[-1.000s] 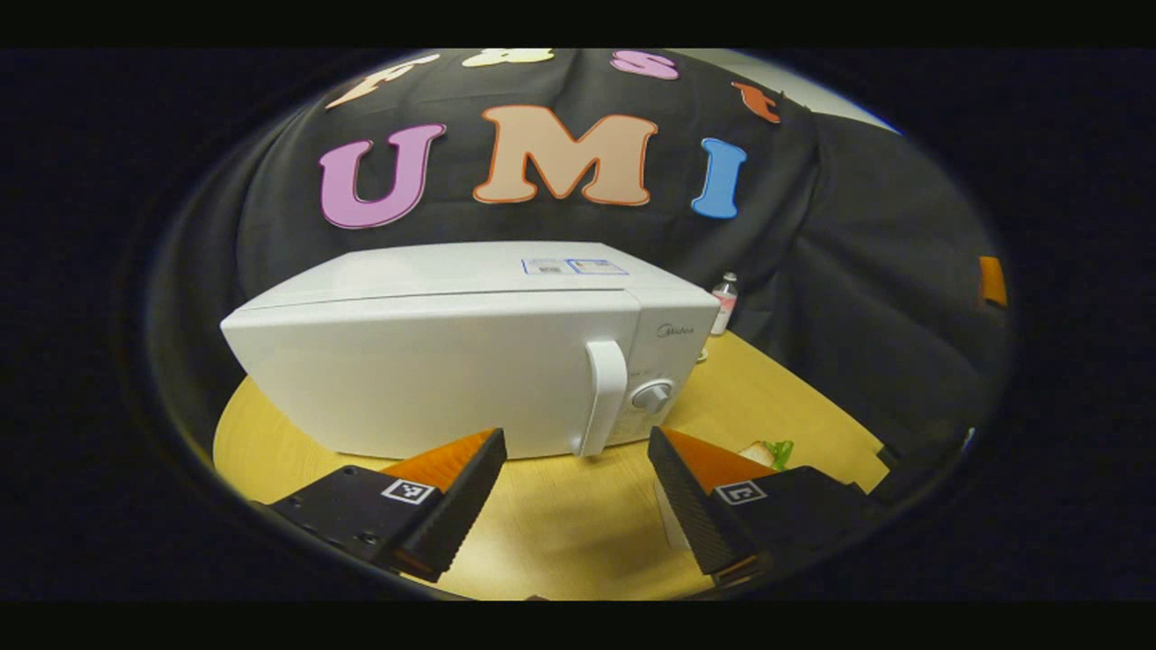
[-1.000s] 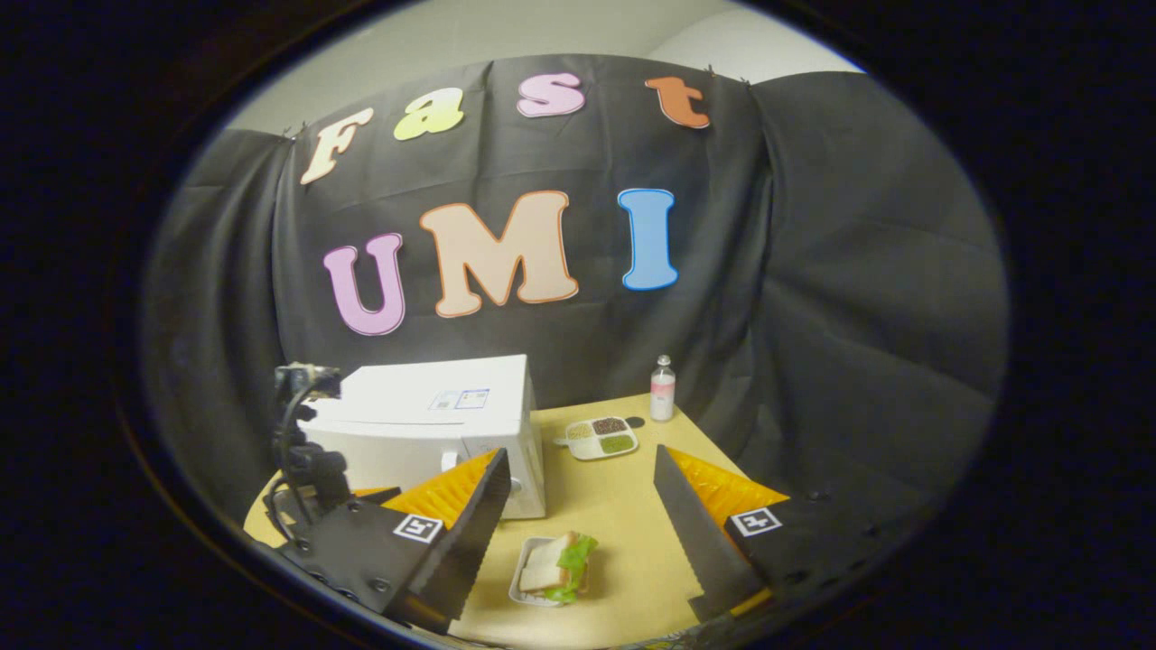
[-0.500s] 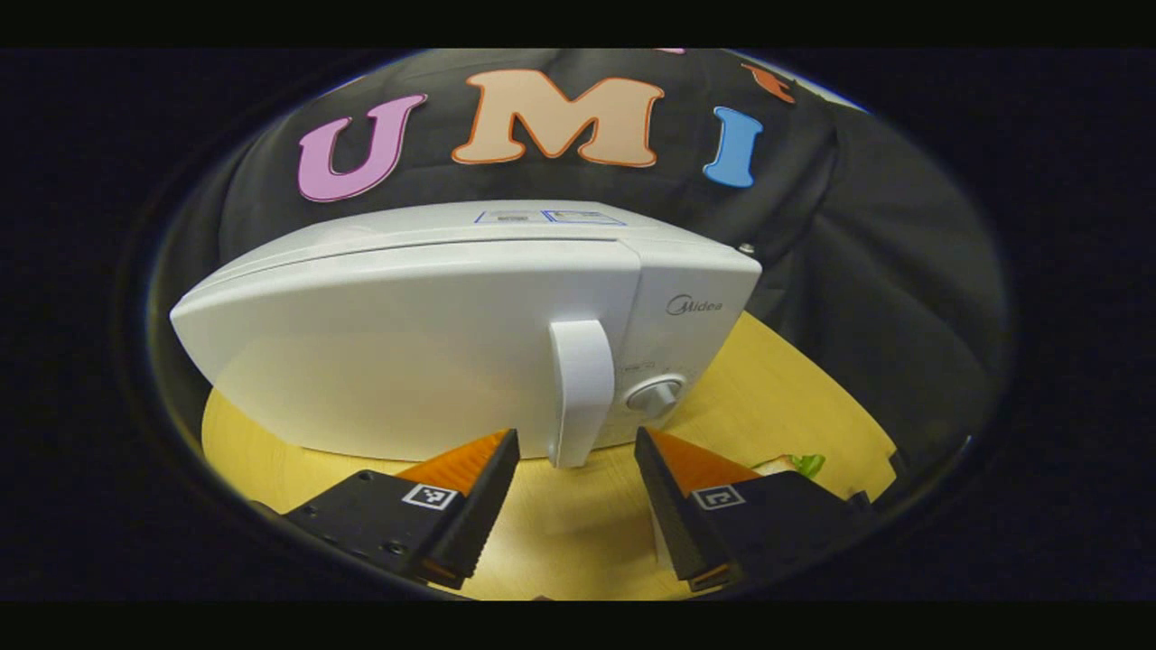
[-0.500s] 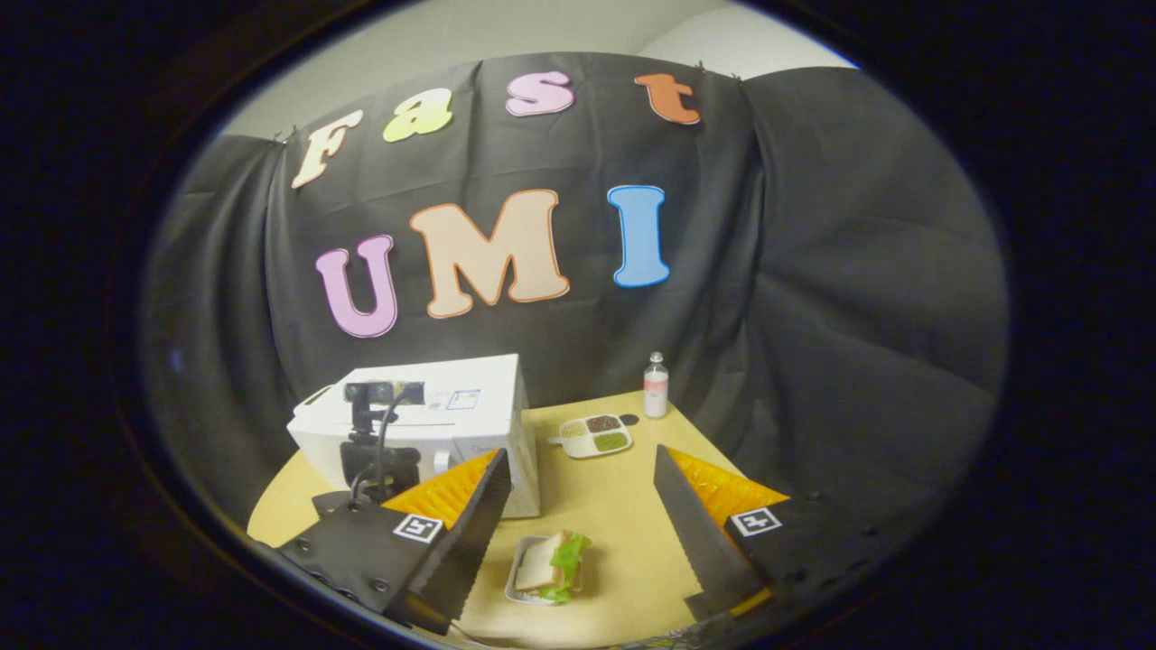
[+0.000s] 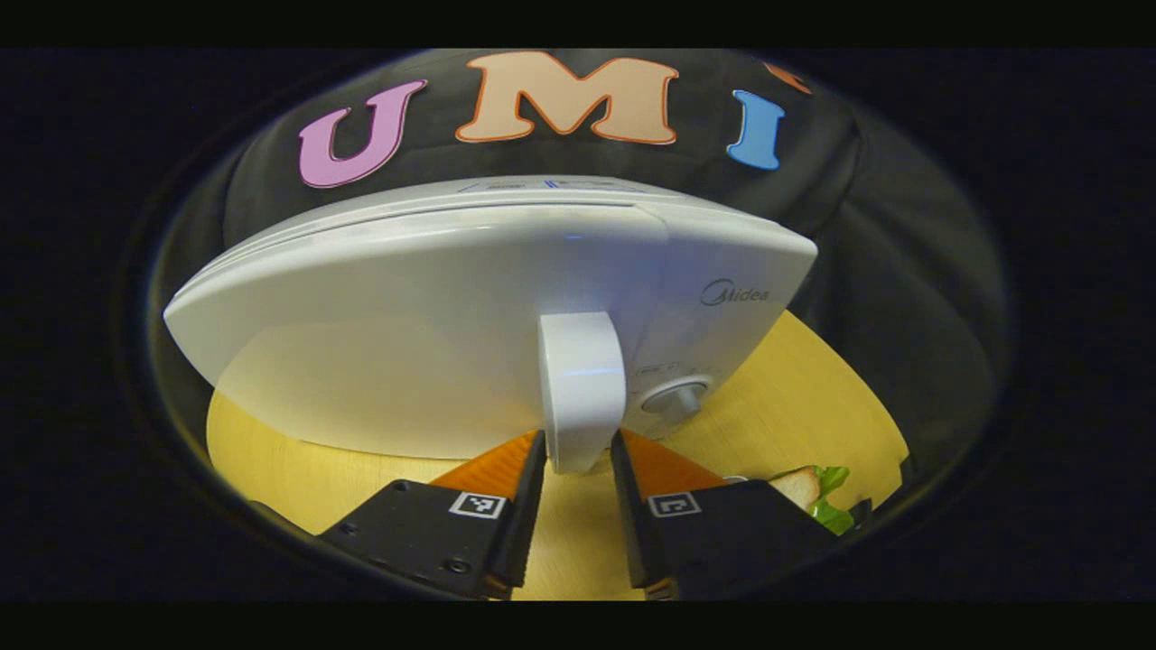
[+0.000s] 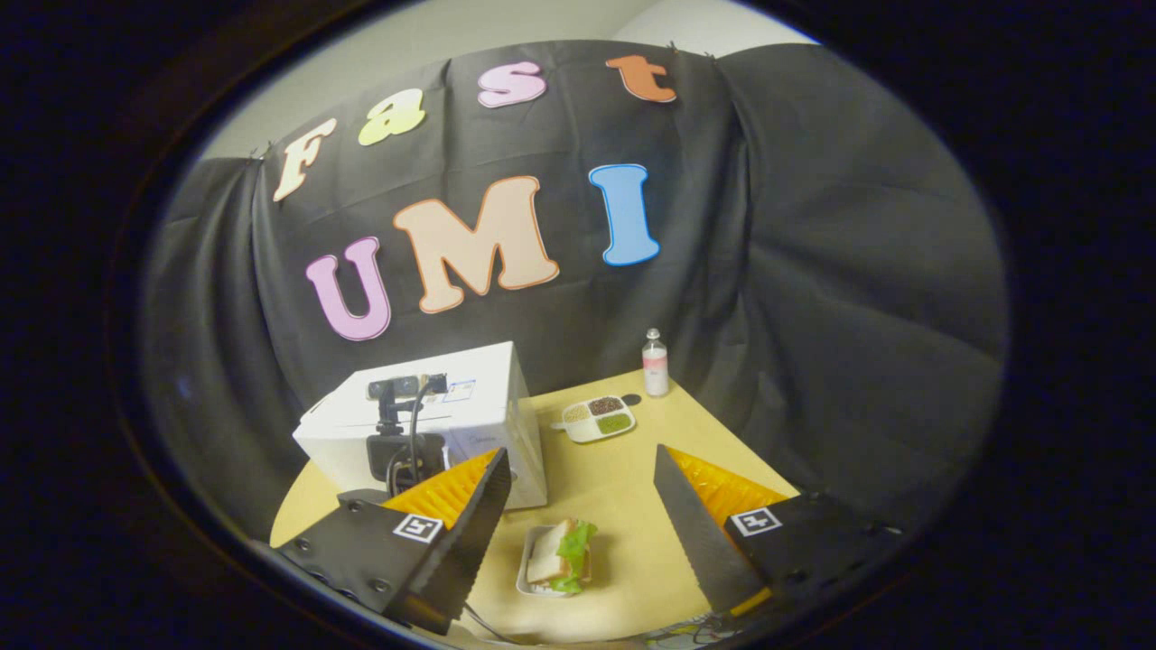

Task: Open the microwave oven with the left hand, put the food in, and close the microwave oven.

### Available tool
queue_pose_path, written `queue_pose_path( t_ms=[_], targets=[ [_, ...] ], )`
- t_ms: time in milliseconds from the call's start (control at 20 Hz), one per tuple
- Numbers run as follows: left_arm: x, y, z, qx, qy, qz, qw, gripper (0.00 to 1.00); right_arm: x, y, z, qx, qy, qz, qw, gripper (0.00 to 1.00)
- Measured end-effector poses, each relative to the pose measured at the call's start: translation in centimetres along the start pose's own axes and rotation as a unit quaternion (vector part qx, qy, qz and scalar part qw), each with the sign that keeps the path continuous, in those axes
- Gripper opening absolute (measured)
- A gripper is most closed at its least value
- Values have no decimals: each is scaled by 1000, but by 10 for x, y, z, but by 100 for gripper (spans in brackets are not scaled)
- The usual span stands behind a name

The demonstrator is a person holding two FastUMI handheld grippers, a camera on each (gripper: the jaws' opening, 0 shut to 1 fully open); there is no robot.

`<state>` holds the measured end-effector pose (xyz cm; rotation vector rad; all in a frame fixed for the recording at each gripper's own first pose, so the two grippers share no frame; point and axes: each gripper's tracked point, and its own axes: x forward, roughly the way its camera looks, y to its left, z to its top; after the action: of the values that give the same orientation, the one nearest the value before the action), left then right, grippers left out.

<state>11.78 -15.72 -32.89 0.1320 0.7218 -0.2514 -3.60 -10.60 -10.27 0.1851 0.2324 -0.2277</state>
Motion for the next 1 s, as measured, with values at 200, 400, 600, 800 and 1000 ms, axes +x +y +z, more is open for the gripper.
queue_pose_path(
  t_ms=[200, 400, 600, 800, 1000],
  targets=[
    [0, 0, 0, 7, 7, 17, 1000, 23, 1, -6, 3, 17, 0, -2, 1000, 99],
    [0, 0, -1, 8, 11, 17, 1000, 12, -2, -11, -2, 34, 8, -2, 999, 98],
    [-2, 0, -1, 1, 4, 17, 1000, 8, -6, -21, -3, 43, 12, -10, 999, 98],
    [-2, 1, 0, -13, -2, 22, 1000, 5, -10, -26, -7, 41, 20, -11, 999, 98],
    [-2, 1, 0, -16, -3, 26, 1000, 5, -9, -26, -14, 35, 31, -2, 999, 98]
  ],
)
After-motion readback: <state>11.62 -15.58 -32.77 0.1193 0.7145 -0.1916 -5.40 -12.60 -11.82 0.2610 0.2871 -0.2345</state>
